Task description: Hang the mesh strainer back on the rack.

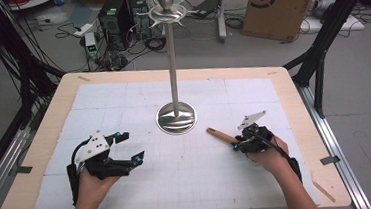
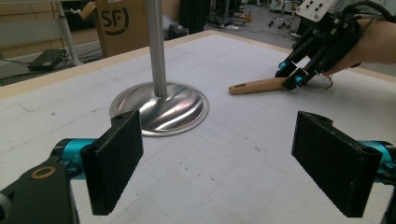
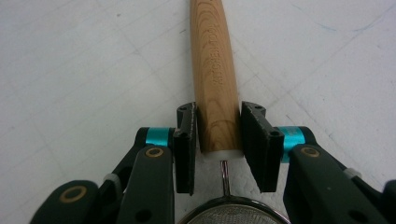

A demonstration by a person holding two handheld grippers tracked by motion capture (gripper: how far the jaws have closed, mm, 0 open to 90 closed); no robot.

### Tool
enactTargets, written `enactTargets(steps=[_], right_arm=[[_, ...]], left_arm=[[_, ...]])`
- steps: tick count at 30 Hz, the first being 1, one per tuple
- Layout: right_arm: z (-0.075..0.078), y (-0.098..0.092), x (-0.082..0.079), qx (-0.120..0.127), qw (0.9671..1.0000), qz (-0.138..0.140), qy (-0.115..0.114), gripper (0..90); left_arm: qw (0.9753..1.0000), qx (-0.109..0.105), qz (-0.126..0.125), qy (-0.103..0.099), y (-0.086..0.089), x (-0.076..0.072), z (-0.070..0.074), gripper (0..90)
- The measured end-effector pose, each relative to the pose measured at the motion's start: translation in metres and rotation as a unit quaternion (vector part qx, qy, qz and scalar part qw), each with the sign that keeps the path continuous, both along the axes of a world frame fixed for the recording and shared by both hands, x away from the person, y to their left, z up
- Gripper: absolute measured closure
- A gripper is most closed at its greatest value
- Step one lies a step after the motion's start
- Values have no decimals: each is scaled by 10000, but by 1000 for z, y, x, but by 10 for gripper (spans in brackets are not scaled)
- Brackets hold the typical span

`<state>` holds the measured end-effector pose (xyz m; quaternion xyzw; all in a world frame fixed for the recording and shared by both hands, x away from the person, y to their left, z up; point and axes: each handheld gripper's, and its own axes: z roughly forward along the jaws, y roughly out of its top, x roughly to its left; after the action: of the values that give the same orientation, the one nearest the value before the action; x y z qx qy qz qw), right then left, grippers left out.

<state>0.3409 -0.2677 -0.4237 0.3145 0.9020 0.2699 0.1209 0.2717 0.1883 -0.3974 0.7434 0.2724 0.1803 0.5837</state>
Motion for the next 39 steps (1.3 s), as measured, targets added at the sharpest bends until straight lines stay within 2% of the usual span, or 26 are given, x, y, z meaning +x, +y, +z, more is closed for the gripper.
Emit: enactTargets(steps=[4,14,17,22,28,33,36,39], right_arm=[[1,1,1,-170,9998,28,118,653],[3,4,2,-304,9993,-11,208,671],[4,6,3,-331,9990,-63,298,673],[6,8,3,-493,9981,52,357,669],[7,12,6,-612,9970,32,472,667],[9,17,10,-844,9945,76,620,668],[11,22,14,-1026,9918,109,756,667],[11,24,19,-1077,9900,54,913,663]], left_arm=[[10000,-3,-5,-2,0,0,0,171],[10000,-13,4,-25,1,-1,1,172],[10000,-25,6,-30,1,-1,2,172],[10000,-20,6,-45,2,-1,2,173],[10000,-21,5,-40,1,-1,2,173],[10000,-9,7,-55,1,-1,2,173],[10000,-3,-7,-45,0,-1,2,173],[10000,7,-12,-46,0,-1,2,173]])
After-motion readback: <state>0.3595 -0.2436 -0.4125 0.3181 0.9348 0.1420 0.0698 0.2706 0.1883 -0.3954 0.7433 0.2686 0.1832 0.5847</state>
